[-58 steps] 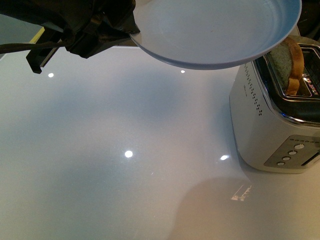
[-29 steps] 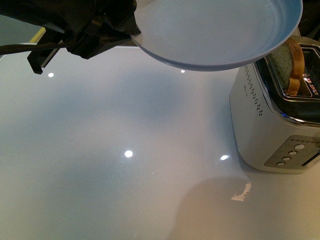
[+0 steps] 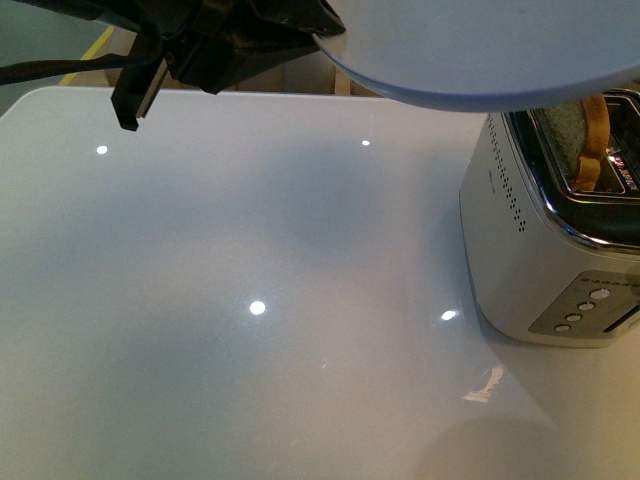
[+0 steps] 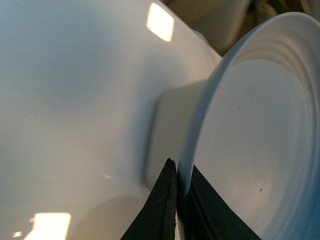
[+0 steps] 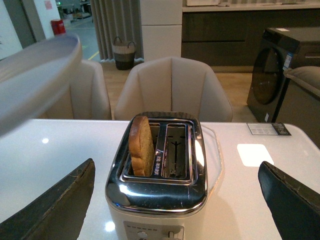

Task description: Left arm holds plate, right arm toasts bread

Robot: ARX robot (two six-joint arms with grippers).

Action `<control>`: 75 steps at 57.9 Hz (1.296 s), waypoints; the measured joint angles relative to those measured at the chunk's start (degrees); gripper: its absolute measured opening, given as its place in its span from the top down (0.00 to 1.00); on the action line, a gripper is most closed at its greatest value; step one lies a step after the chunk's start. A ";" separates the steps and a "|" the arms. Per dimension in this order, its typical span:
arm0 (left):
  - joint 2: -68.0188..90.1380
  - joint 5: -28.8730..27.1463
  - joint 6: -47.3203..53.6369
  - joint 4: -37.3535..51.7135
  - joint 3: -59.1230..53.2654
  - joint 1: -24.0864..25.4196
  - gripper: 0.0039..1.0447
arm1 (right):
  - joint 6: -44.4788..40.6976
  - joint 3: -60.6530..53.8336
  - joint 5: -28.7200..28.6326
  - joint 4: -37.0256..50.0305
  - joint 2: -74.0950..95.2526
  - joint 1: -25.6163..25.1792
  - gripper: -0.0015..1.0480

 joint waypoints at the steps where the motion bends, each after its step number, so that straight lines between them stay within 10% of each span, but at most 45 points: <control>1: 0.00 0.37 -0.02 -0.07 0.00 0.00 0.97 | 0.00 0.00 0.00 0.00 -0.02 0.00 0.09; 17: -2.21 2.62 3.96 -5.64 0.09 7.28 0.97 | 0.00 0.00 0.02 0.00 -0.07 0.00 0.09; 45: 9.62 -0.33 30.21 -13.22 5.88 35.71 0.97 | 0.00 0.00 0.02 0.00 -0.07 0.00 0.09; 75: 29.33 -2.19 38.27 0.63 0.55 43.06 0.97 | 0.00 0.00 0.00 0.00 -0.07 0.00 0.09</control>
